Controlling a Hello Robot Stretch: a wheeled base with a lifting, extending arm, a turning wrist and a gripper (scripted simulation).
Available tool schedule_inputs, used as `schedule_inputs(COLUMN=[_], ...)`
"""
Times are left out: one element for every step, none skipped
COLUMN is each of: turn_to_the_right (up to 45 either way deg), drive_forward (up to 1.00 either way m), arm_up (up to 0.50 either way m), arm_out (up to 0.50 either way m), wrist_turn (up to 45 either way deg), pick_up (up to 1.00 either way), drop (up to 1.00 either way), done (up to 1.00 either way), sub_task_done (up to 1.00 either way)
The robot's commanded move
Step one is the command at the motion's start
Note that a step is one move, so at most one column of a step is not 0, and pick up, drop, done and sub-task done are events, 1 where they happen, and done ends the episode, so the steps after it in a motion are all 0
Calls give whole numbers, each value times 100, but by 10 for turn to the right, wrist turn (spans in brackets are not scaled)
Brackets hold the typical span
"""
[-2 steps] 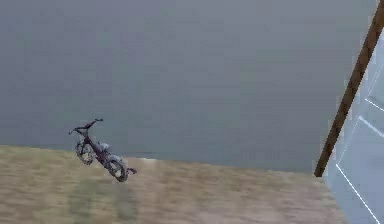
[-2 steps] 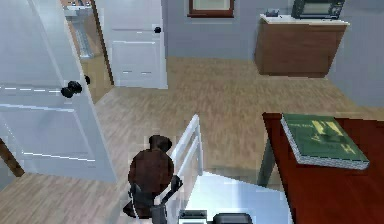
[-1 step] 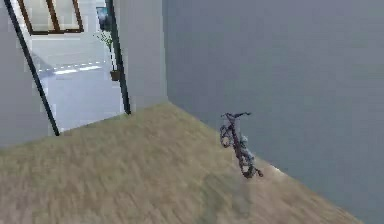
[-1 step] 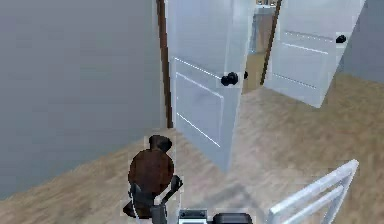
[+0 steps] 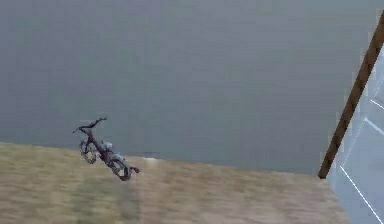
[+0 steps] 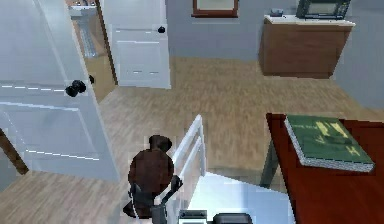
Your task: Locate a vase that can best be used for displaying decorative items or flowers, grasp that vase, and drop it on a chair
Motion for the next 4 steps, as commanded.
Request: schedule_inputs(turn_to_the_right=[450,240,-450,-450], drive_forward=[0,0,0,0], arm_up=[0,0,0,0], arm_out=[0,0,0,0], wrist_turn=[0,0,0,0], pick_up=[0,0,0,0], drop=[0,0,0,0], done=[0,0,0,0], sub_task_done=[0,0,0,0])
